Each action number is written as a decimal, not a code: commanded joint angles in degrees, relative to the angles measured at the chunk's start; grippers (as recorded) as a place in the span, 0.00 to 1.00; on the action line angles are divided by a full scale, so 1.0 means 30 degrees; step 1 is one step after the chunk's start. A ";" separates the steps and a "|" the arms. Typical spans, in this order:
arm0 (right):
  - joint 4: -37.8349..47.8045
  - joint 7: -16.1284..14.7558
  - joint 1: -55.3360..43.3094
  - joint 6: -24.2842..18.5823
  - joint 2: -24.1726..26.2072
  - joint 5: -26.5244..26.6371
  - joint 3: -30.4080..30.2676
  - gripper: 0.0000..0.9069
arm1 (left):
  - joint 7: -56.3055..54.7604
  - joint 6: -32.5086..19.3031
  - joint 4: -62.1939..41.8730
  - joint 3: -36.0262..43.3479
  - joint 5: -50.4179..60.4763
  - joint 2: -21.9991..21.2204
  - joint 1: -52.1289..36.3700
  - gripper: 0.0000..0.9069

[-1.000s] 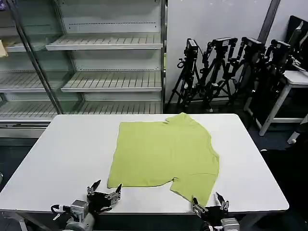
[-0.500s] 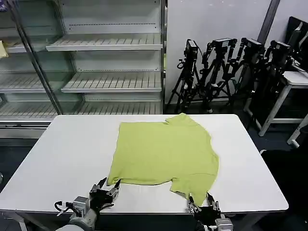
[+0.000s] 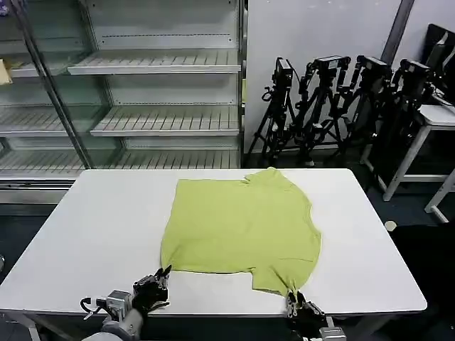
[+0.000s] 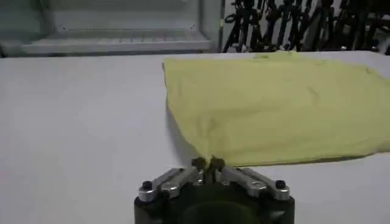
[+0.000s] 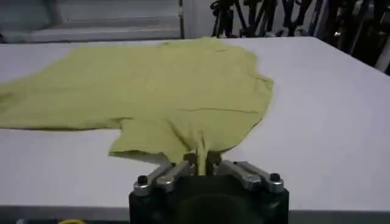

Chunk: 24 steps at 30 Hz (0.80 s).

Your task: Fold and organize the clothes.

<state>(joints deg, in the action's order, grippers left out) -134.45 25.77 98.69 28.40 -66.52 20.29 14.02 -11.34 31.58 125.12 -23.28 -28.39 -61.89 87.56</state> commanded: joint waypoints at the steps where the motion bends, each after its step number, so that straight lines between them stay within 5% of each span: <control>1: -0.1442 -0.0204 0.0856 -0.0437 0.0040 -0.0423 0.0403 0.00 | -0.0080 -0.0259 0.1639 -0.0639 -0.0098 0.0162 0.0651 0.02; 14: -0.4665 -0.1104 0.3220 -0.1033 0.1203 0.0805 0.3887 0.00 | -0.0370 -0.0352 0.5566 -0.2211 0.0020 0.0183 0.3926 0.02; 24: -0.2907 -0.1631 -0.1178 -0.0795 0.0649 0.3178 0.4529 0.00 | -0.0143 -0.1776 0.4188 -0.2462 -0.1177 0.0145 0.2481 0.02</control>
<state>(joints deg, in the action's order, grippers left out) -144.77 21.92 102.48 26.41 -63.90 25.74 24.83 -12.15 30.05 138.56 -29.53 -28.77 -61.35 96.47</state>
